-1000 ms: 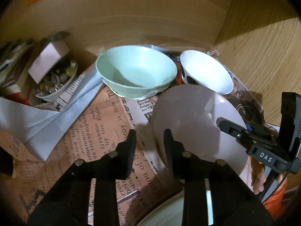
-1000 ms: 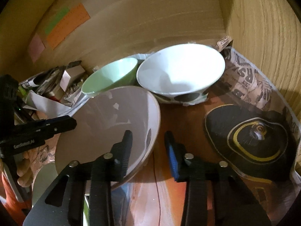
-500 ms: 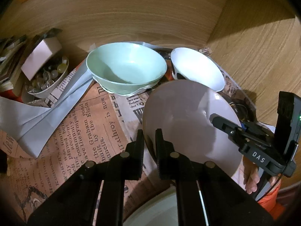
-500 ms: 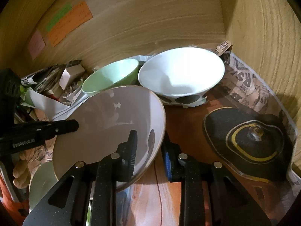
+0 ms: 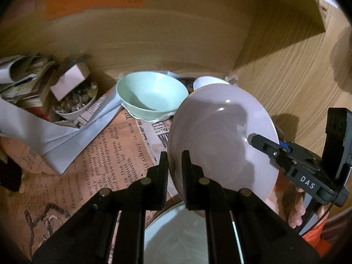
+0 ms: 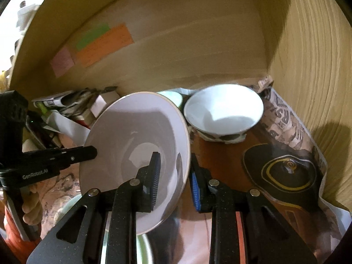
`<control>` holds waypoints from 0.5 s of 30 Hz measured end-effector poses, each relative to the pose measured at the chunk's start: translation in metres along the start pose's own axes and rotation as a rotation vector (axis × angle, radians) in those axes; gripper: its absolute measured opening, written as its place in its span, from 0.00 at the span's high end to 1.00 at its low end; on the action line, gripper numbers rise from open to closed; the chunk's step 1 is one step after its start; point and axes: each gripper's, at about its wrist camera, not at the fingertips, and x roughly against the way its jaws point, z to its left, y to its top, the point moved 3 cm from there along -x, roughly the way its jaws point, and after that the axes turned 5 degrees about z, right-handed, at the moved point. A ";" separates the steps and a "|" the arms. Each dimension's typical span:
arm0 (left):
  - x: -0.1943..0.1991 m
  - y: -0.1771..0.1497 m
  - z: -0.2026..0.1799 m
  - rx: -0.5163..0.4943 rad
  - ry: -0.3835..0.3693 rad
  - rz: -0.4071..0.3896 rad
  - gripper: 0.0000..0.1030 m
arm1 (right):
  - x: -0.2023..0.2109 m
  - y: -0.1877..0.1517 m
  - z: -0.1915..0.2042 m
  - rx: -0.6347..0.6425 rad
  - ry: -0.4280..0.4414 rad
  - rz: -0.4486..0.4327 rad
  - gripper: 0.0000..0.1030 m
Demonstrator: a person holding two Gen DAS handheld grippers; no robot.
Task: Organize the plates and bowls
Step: 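Lift the greyish-lilac bowl with the left gripper, tilting it up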
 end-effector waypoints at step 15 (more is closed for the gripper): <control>0.076 -0.039 0.015 0.027 0.026 -0.141 0.90 | 0.025 -0.007 0.051 0.081 0.048 -0.044 0.78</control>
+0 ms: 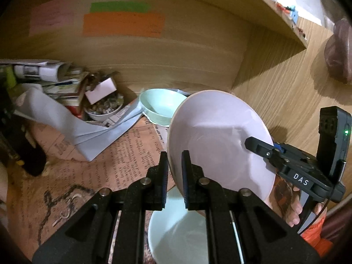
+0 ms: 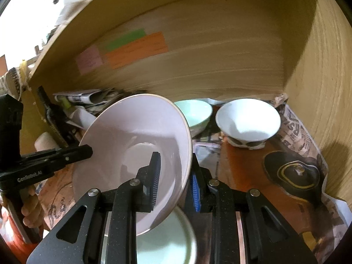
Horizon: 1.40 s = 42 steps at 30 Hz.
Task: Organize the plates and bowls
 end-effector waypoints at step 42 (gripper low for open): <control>0.106 -0.131 0.114 0.264 0.145 -0.075 0.90 | -0.047 -0.060 0.152 0.171 0.195 0.179 0.77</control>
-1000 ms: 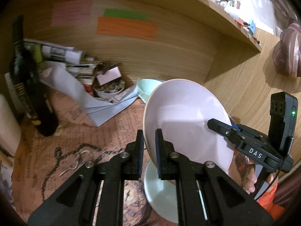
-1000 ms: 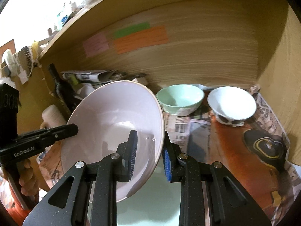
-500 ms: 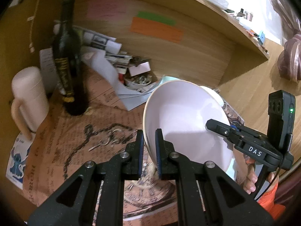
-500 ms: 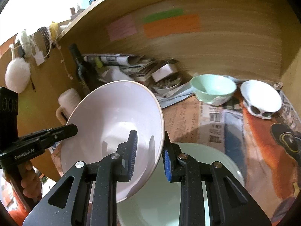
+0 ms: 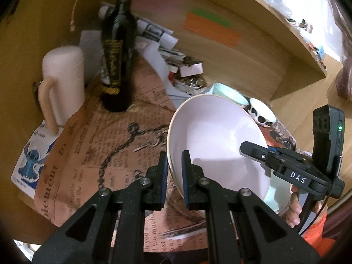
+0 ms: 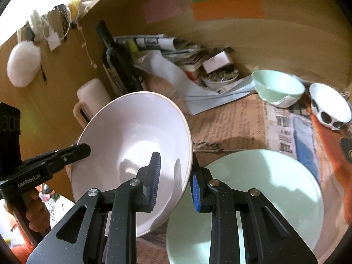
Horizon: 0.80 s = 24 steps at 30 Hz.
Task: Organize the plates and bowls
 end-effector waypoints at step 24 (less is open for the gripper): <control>-0.022 -0.018 0.040 0.062 -0.025 0.076 0.90 | -0.041 -0.010 0.023 0.028 -0.062 0.111 0.75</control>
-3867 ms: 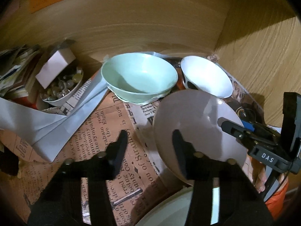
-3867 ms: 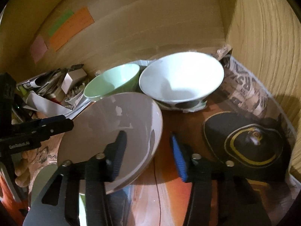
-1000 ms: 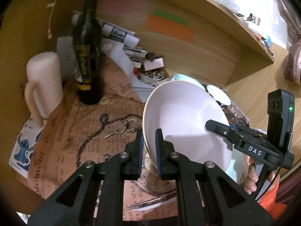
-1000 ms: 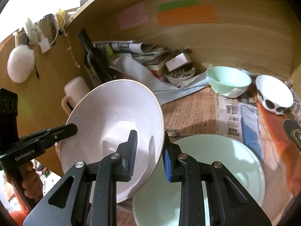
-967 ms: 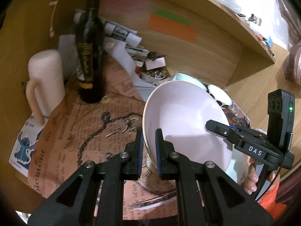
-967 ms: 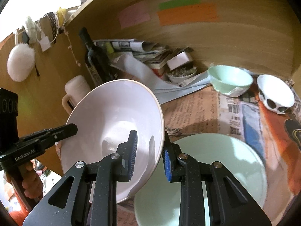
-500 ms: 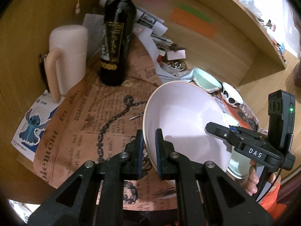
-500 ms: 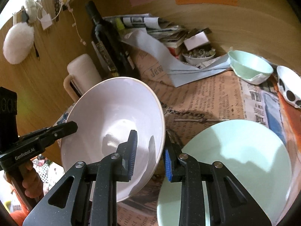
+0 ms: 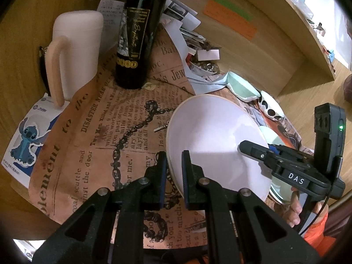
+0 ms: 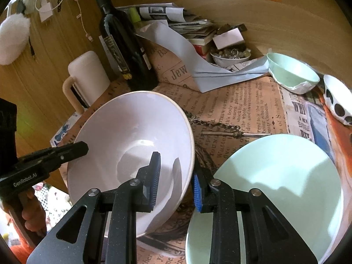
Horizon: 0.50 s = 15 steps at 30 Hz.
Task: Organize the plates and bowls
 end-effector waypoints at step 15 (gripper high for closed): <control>-0.007 0.001 -0.002 -0.023 0.010 -0.003 0.89 | -0.004 0.002 -0.005 0.001 -0.017 0.014 0.75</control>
